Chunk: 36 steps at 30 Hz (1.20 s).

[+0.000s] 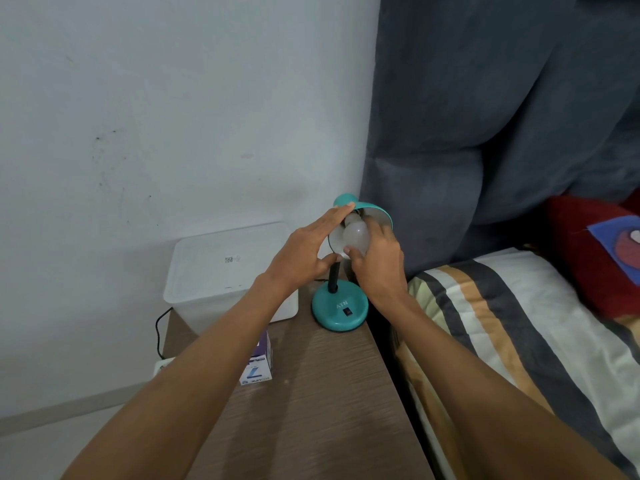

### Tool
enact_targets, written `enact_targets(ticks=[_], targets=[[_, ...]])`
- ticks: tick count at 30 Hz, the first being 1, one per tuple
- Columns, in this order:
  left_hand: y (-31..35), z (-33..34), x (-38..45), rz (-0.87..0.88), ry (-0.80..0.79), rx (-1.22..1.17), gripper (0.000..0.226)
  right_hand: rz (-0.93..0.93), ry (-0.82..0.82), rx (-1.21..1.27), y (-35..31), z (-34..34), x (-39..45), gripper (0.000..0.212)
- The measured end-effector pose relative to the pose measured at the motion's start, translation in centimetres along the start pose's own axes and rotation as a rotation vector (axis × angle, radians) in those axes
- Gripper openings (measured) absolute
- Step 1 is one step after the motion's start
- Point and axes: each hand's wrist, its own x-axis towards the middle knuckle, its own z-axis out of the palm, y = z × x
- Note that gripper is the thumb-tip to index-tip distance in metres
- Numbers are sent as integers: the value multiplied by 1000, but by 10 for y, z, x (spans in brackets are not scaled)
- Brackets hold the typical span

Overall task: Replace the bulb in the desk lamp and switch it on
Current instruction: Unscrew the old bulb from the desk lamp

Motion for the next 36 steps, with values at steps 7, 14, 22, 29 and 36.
enact_targets(ticks=[7, 14, 22, 29, 36], targets=[[4, -3, -1, -2, -3, -8, 94, -82, 9, -94, -1, 4, -3, 70], [3, -2, -1, -8, -9, -6, 96, -161, 7, -130, -1, 0, -6, 74], [2, -1, 2, -25, -25, -17, 97, -44, 6, 71, -1, 1, 0, 52], [4, -2, 1, -24, -7, -22, 96, -70, 65, -5, -3, 8, -4, 69], [4, 0, 1, -33, -5, -34, 95, -81, 74, 17, 0, 5, -6, 67]])
